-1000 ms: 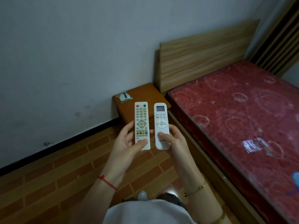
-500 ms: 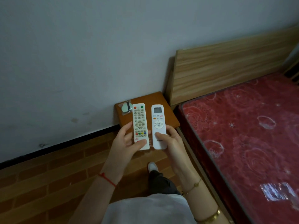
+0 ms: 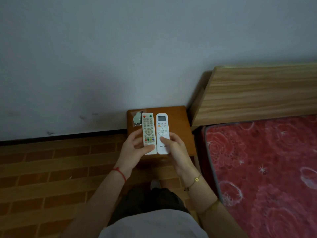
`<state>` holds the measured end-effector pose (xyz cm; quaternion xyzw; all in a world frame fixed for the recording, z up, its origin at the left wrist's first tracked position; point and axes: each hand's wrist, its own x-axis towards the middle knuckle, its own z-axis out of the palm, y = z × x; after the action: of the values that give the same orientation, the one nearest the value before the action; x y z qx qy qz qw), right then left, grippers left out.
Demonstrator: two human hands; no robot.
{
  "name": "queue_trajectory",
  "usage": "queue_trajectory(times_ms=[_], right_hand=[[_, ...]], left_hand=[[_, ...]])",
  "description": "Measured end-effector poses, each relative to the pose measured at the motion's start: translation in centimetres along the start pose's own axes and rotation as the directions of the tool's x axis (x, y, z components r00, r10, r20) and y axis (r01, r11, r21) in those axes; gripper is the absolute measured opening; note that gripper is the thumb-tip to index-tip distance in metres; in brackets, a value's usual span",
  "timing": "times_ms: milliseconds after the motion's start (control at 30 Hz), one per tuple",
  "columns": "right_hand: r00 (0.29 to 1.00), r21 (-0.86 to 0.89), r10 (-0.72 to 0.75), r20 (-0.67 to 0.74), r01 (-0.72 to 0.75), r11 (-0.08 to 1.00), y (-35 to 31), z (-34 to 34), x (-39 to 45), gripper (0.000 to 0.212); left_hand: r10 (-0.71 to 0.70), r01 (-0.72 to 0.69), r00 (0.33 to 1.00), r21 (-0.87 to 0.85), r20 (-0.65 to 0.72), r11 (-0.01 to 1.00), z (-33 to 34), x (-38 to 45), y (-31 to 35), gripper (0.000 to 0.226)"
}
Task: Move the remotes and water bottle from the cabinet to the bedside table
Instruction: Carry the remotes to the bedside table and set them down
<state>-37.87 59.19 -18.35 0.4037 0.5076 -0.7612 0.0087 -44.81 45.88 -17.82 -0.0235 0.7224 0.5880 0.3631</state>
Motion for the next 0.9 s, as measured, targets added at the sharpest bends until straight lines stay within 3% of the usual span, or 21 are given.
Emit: queue_trajectory(times_ms=[367, 633, 900], right_hand=[[0.987, -0.198, 0.159, 0.006, -0.155, 0.968, 3.4, 1.8, 15.5, 0.031], [0.983, -0.279, 0.158, -0.094, -0.179, 0.943, 12.2, 1.6, 26.3, 0.035], [0.98, -0.491, 0.103, -0.17, -0.175, 0.853, 19.8, 0.7, 33.0, 0.042]], left_hand=[[-0.216, 0.213, 0.976, -0.111, -0.013, 0.971, -2.1, 13.8, -5.6, 0.072], [-0.31, 0.303, 0.95, -0.144, -0.027, 0.942, -2.4, 23.9, -15.4, 0.077], [-0.296, 0.283, 0.951, -0.127, -0.094, 0.951, -1.6, 29.1, -23.6, 0.069]])
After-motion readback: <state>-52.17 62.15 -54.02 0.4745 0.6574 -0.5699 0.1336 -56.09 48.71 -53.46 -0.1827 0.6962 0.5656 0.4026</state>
